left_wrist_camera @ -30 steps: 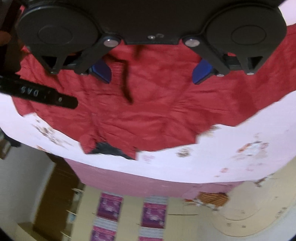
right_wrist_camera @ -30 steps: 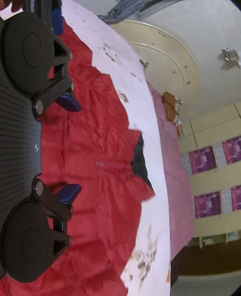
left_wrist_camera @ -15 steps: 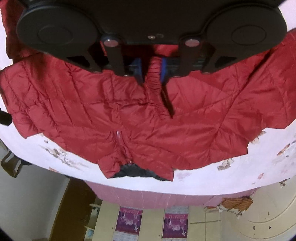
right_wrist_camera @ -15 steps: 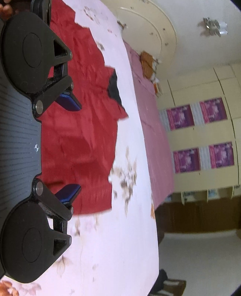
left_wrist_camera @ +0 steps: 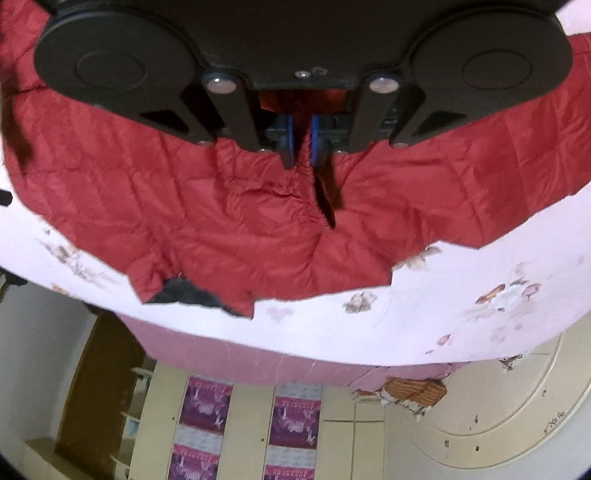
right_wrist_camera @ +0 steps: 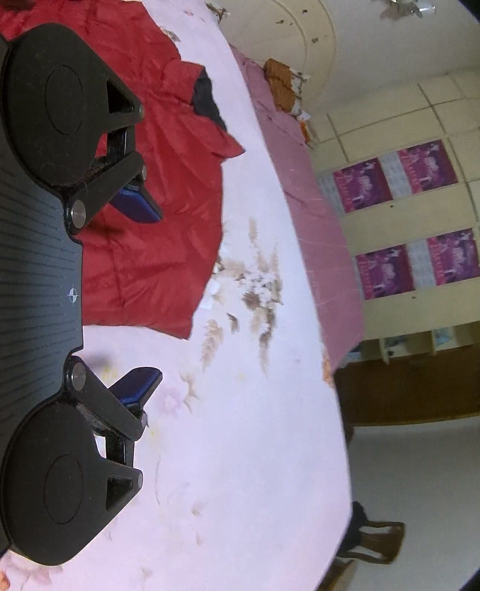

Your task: Fold large clothes

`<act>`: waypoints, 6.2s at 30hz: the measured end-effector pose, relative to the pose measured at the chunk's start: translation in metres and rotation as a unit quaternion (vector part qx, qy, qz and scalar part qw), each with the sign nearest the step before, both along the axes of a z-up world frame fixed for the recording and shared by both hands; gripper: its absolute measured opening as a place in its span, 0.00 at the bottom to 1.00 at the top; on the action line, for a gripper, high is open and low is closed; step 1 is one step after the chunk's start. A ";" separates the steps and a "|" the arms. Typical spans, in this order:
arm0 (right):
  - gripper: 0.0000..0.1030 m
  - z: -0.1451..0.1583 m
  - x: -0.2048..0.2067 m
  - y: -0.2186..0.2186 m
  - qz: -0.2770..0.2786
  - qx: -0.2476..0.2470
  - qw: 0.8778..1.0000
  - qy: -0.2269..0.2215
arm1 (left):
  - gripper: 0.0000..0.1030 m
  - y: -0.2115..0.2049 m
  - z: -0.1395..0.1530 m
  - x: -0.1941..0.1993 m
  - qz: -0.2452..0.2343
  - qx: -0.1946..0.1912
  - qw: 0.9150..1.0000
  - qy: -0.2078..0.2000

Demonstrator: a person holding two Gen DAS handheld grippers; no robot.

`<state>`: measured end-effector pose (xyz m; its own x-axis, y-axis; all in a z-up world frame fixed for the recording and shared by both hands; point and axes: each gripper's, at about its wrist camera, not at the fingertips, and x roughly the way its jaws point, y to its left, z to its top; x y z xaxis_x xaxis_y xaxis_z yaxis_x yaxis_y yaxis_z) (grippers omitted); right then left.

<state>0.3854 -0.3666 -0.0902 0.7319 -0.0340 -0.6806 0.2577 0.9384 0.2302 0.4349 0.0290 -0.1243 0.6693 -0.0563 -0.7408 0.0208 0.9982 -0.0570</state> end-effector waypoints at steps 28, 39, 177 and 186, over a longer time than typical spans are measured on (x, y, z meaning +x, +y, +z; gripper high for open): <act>0.33 -0.001 0.007 0.016 0.034 -0.057 0.998 -0.015 | 0.21 -0.010 0.008 -0.019 0.004 0.051 0.998 -0.028; 0.33 -0.039 0.001 0.074 0.119 -0.092 0.988 0.035 | 0.23 -0.027 -0.022 -0.007 -0.024 0.047 0.998 0.024; 0.09 0.027 -0.001 0.246 0.221 -0.037 0.973 -0.047 | 0.61 0.064 -0.014 -0.079 0.012 0.125 0.991 -0.036; 0.07 0.033 -0.023 0.145 0.111 -0.031 0.993 -0.035 | 0.21 0.045 -0.022 -0.074 -0.029 0.126 0.991 -0.046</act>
<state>0.3623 -0.2216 -0.0577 0.7711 0.0930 -0.6299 0.0283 0.9833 0.1798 0.3611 0.0740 -0.1468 0.7351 0.0829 -0.6729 0.0723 0.9772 0.1994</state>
